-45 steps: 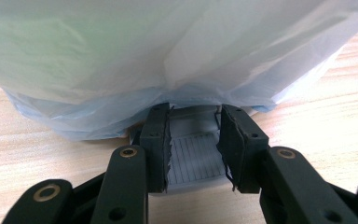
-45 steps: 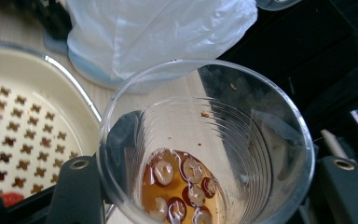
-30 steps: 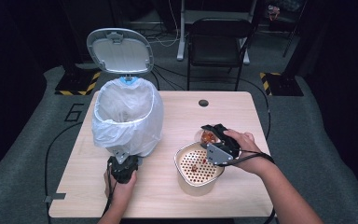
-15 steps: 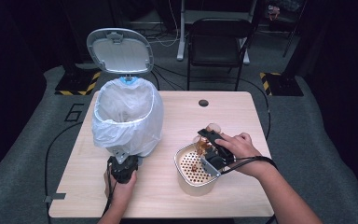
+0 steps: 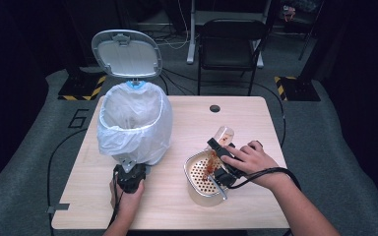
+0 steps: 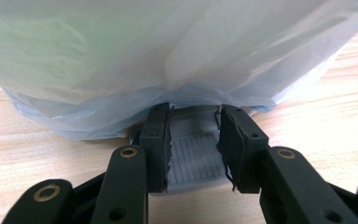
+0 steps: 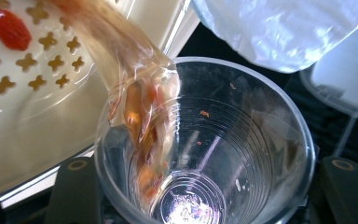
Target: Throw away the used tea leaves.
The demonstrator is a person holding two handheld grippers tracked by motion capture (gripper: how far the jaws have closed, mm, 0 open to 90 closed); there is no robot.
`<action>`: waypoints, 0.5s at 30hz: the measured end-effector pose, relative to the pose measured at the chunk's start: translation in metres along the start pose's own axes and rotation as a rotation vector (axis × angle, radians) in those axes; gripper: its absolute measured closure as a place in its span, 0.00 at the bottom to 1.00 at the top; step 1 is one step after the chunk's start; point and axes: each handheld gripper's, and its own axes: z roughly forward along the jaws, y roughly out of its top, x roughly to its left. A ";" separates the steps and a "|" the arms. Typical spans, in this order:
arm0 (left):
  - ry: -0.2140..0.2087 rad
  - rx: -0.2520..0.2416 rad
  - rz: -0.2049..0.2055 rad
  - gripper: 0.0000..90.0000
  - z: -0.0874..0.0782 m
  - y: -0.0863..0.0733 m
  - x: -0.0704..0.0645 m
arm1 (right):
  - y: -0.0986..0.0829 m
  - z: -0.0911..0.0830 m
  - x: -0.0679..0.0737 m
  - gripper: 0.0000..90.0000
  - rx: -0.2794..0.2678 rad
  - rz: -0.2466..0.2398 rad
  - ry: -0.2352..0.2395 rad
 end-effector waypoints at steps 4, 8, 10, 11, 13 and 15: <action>0.000 0.001 0.002 0.71 0.000 0.000 0.000 | 0.005 -0.001 0.002 0.39 -0.010 -0.049 -0.019; 0.000 0.003 0.006 0.71 0.000 0.000 0.000 | 0.007 0.000 0.005 0.39 -0.021 -0.043 -0.024; 0.000 0.003 0.005 0.71 0.000 0.000 0.000 | 0.006 0.000 0.005 0.39 -0.028 -0.027 -0.043; 0.000 0.003 0.007 0.71 0.000 0.000 0.000 | 0.006 0.000 0.005 0.39 -0.025 -0.032 -0.047; 0.000 0.001 0.007 0.71 0.000 0.000 0.000 | 0.004 -0.001 0.003 0.39 -0.005 -0.084 -0.019; -0.001 0.003 0.005 0.71 0.000 0.000 0.000 | 0.005 0.001 0.005 0.38 -0.017 -0.061 -0.026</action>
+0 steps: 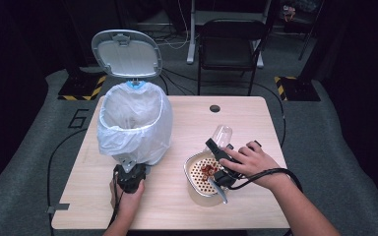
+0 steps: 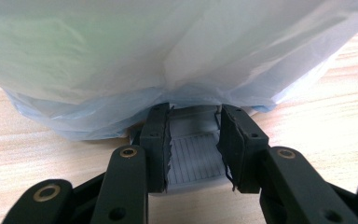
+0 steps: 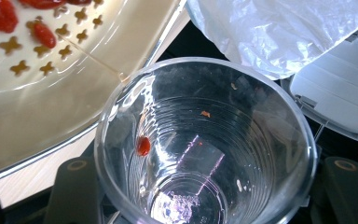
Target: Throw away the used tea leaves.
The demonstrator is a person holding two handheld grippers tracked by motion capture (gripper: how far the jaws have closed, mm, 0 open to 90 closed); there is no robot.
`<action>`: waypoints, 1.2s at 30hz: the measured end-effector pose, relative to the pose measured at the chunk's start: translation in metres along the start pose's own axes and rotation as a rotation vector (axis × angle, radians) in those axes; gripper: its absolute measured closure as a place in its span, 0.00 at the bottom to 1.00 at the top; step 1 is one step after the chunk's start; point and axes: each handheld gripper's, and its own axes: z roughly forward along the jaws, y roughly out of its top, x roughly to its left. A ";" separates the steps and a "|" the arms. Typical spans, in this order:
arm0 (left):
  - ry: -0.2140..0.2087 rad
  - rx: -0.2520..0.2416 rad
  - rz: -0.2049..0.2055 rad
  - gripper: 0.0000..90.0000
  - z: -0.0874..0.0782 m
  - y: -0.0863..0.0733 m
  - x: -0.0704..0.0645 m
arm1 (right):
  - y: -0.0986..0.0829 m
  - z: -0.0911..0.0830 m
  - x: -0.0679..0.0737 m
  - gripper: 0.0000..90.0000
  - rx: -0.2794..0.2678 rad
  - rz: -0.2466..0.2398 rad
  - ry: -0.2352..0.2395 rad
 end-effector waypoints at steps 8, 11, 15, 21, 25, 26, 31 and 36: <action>0.002 -0.002 0.001 0.71 0.000 0.000 0.000 | 0.001 -0.002 -0.003 0.38 0.002 -0.040 0.002; 0.001 -0.002 0.002 0.71 0.000 0.000 0.000 | 0.002 -0.001 -0.003 0.38 -0.010 -0.040 -0.007; 0.001 -0.002 0.001 0.71 0.000 0.000 0.000 | 0.002 -0.002 -0.004 0.38 -0.004 -0.063 0.000; 0.001 -0.002 0.001 0.71 0.000 0.000 0.000 | 0.005 -0.001 -0.003 0.38 -0.013 -0.060 -0.009; 0.002 -0.002 -0.002 0.71 0.000 0.000 0.000 | 0.004 -0.001 -0.002 0.38 -0.011 -0.035 -0.014; 0.001 0.000 0.001 0.71 0.000 0.000 0.000 | 0.005 -0.001 -0.002 0.38 -0.023 -0.023 -0.025; 0.001 0.000 0.001 0.71 0.000 0.000 0.000 | 0.003 -0.004 -0.008 0.38 -0.007 -0.062 0.009; 0.001 -0.003 -0.002 0.71 0.000 0.000 0.000 | 0.003 -0.004 -0.008 0.38 -0.018 -0.017 0.004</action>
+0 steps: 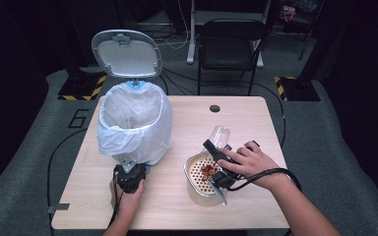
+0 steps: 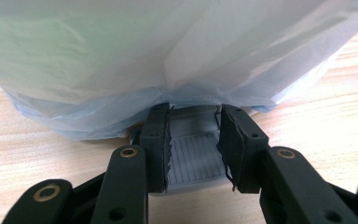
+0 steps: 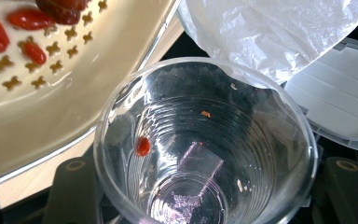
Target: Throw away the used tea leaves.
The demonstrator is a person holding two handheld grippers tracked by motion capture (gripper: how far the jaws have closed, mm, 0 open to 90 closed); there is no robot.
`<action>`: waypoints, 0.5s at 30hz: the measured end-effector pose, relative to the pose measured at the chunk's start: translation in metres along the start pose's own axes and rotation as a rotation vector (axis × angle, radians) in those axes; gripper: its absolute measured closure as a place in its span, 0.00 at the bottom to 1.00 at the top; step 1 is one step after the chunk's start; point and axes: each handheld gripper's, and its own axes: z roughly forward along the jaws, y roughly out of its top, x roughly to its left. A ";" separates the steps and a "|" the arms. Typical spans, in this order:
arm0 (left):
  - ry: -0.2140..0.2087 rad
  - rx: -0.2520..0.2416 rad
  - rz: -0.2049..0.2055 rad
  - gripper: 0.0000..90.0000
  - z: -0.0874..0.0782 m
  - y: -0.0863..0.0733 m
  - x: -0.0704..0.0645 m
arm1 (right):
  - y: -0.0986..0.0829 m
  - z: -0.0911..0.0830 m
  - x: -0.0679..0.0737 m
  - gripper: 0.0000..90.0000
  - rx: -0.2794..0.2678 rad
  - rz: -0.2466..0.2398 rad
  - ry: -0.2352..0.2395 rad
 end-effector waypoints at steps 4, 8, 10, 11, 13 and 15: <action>0.000 0.002 0.001 0.71 0.000 0.000 0.000 | -0.003 -0.001 -0.005 0.37 -0.007 0.036 0.004; -0.002 -0.023 -0.028 0.71 0.001 0.000 -0.002 | -0.012 -0.001 -0.016 0.37 -0.043 0.112 0.037; 0.001 -0.001 0.000 0.71 0.000 0.000 0.000 | -0.019 -0.001 -0.019 0.37 -0.056 0.220 0.058; 0.000 -0.002 -0.004 0.71 0.000 0.000 0.000 | -0.021 0.000 -0.020 0.37 -0.070 0.294 0.035; 0.000 0.000 -0.002 0.71 0.000 0.000 0.000 | -0.031 0.003 -0.025 0.38 -0.103 0.434 0.072; 0.000 0.002 0.000 0.71 0.000 0.000 0.000 | -0.039 0.007 -0.028 0.38 -0.128 0.511 0.096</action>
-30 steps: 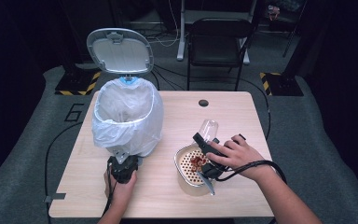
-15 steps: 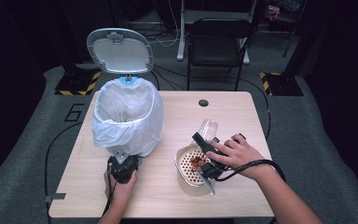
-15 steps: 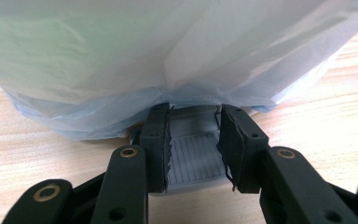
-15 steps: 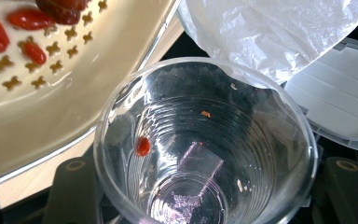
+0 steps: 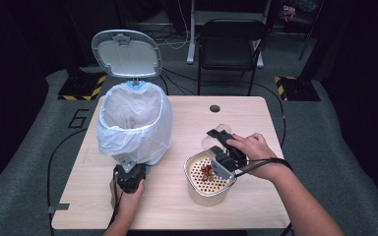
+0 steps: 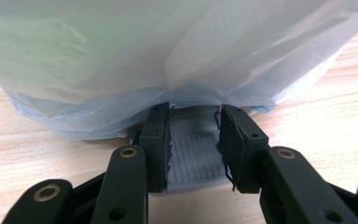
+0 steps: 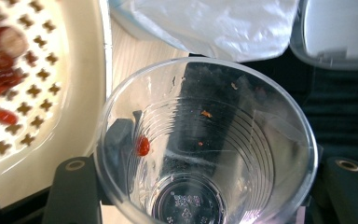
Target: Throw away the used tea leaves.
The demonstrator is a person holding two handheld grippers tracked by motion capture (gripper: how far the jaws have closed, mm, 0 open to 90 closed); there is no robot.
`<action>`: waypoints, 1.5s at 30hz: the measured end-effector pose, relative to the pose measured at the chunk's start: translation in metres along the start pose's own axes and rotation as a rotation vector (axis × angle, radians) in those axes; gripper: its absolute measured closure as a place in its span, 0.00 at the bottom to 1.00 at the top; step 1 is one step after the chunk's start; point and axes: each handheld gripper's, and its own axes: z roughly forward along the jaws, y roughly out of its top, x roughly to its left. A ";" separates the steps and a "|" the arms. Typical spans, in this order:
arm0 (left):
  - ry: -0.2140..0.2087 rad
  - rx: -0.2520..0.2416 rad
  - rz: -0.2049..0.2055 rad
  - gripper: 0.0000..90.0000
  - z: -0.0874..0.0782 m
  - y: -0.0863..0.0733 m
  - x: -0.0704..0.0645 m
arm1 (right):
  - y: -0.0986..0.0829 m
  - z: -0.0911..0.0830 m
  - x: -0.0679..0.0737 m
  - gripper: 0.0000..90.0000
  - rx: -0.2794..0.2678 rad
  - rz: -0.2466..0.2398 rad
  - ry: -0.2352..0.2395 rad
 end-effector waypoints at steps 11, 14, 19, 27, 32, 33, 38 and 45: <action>0.000 -0.003 -0.003 0.71 0.000 0.000 0.000 | -0.020 0.012 -0.020 0.38 -0.050 0.294 0.112; 0.000 -0.002 -0.003 0.71 0.000 0.000 0.000 | -0.023 0.011 -0.030 0.38 -0.066 0.410 0.156; 0.000 0.000 -0.001 0.71 0.000 0.000 0.000 | -0.026 0.007 -0.046 0.39 -0.085 0.581 0.260; -0.002 0.000 -0.001 0.71 0.000 0.000 0.000 | -0.025 0.005 -0.063 0.39 -0.128 0.797 0.465; -0.002 0.000 -0.001 0.71 0.000 0.000 0.000 | -0.023 0.009 -0.072 0.39 -0.135 0.906 0.534; -0.001 -0.001 -0.002 0.71 0.000 0.000 0.000 | -0.023 0.010 -0.073 0.39 -0.136 0.926 0.543; -0.003 0.000 -0.002 0.71 0.000 0.000 0.000 | -0.023 0.018 -0.084 0.39 -0.133 1.060 0.616; -0.003 -0.006 -0.007 0.71 0.000 0.000 0.000 | -0.018 0.028 -0.104 0.39 -0.118 1.142 0.598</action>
